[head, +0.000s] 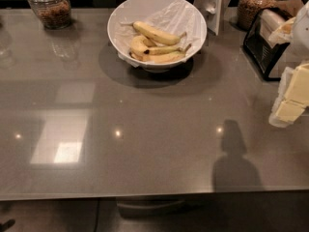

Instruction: Pick banana from white bowl

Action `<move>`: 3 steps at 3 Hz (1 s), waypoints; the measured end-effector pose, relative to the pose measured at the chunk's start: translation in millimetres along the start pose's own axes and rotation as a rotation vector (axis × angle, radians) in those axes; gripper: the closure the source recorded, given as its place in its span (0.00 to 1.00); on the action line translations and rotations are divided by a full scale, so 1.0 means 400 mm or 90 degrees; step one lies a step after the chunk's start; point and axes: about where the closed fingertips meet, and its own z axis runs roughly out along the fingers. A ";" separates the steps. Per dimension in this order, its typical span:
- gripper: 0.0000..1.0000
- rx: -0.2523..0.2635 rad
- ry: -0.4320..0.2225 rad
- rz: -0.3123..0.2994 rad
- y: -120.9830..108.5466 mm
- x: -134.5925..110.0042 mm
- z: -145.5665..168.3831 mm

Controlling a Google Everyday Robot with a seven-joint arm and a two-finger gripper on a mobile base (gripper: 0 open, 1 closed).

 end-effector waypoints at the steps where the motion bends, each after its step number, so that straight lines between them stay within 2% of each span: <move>1: 0.00 0.000 0.000 0.000 0.000 0.000 0.000; 2: 0.00 0.015 -0.072 -0.012 -0.028 -0.057 -0.005; 3: 0.00 0.036 -0.188 -0.024 -0.083 -0.160 0.000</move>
Offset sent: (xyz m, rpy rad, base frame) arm 0.0413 0.0518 0.0256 0.2781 -0.1441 0.1221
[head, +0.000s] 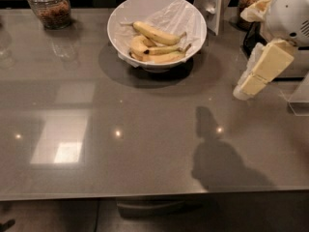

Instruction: Pick banana from white bowl

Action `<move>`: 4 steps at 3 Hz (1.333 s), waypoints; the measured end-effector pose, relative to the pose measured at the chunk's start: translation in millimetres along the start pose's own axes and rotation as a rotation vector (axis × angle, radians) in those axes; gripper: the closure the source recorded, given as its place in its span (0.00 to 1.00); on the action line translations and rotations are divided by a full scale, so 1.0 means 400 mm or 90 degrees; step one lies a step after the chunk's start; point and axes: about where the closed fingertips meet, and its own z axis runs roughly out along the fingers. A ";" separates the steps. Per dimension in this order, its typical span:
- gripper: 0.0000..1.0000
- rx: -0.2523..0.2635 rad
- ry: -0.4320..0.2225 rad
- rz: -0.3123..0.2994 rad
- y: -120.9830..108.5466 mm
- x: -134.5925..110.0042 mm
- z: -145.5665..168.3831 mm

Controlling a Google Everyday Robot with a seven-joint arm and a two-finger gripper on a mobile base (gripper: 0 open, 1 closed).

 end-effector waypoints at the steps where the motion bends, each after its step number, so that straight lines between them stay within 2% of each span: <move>1: 0.00 0.002 -0.097 -0.011 -0.058 -0.100 0.052; 2: 0.00 0.001 -0.167 -0.003 -0.129 -0.216 0.127; 3: 0.00 0.001 -0.167 -0.003 -0.129 -0.216 0.128; 4: 0.00 0.017 -0.176 0.005 -0.145 -0.220 0.150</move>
Offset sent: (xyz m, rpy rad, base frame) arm 0.1269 0.1388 0.0205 0.3727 -0.0758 0.0902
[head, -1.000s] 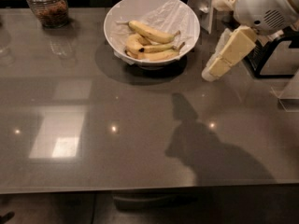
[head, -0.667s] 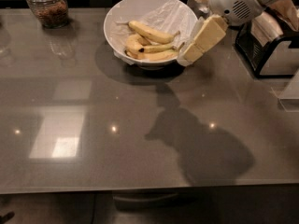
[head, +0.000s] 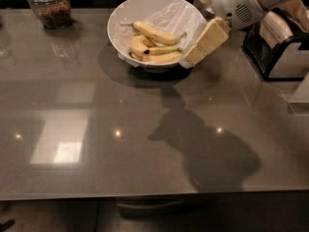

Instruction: Pick banana from white bowl

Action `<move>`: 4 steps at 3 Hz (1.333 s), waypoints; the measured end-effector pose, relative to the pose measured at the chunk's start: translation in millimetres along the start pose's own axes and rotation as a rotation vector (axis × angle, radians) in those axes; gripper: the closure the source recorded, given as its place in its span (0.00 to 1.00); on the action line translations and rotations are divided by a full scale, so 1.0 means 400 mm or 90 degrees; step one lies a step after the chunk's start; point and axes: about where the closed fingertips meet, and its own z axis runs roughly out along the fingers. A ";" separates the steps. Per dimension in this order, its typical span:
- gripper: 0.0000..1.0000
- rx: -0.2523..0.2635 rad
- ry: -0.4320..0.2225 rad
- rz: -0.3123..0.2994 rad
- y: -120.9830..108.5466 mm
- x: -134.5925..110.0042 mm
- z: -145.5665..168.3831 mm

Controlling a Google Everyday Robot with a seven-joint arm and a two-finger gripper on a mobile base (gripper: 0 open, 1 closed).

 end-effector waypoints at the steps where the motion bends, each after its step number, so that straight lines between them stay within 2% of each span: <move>1: 0.00 0.037 0.000 0.000 -0.062 -0.013 0.057; 2: 0.00 0.064 -0.003 0.001 -0.146 -0.028 0.126; 3: 0.19 0.066 -0.015 0.010 -0.224 -0.034 0.204; 4: 0.32 0.052 -0.026 0.025 -0.277 -0.028 0.278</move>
Offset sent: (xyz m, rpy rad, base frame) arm 0.1289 0.0357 -0.0087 0.0182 -0.1163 -0.1054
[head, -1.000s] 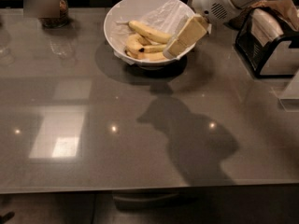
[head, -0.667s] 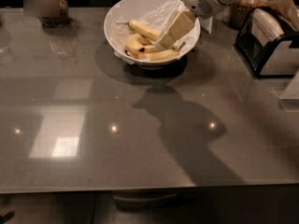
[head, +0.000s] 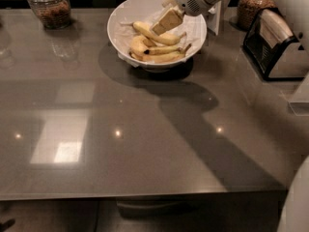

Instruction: Pick banana from white bowl

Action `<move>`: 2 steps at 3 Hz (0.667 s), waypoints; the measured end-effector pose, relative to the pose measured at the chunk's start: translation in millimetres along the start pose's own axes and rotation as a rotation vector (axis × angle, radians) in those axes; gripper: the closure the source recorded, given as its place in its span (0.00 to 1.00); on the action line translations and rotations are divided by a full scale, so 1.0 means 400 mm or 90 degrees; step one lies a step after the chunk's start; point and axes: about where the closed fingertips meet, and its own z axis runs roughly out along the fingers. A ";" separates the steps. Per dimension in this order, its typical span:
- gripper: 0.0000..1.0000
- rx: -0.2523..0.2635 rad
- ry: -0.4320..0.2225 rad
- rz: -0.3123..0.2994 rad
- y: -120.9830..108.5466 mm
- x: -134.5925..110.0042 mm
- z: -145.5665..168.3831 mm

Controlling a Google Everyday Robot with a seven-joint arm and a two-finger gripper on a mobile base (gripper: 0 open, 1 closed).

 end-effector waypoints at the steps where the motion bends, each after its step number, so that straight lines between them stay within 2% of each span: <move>1: 0.37 -0.014 -0.004 0.017 -0.030 0.019 0.060; 2: 0.37 -0.028 0.004 0.038 -0.051 0.052 0.113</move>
Offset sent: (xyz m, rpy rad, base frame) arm 0.0635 0.0008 -0.0516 0.0295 0.1099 -0.0270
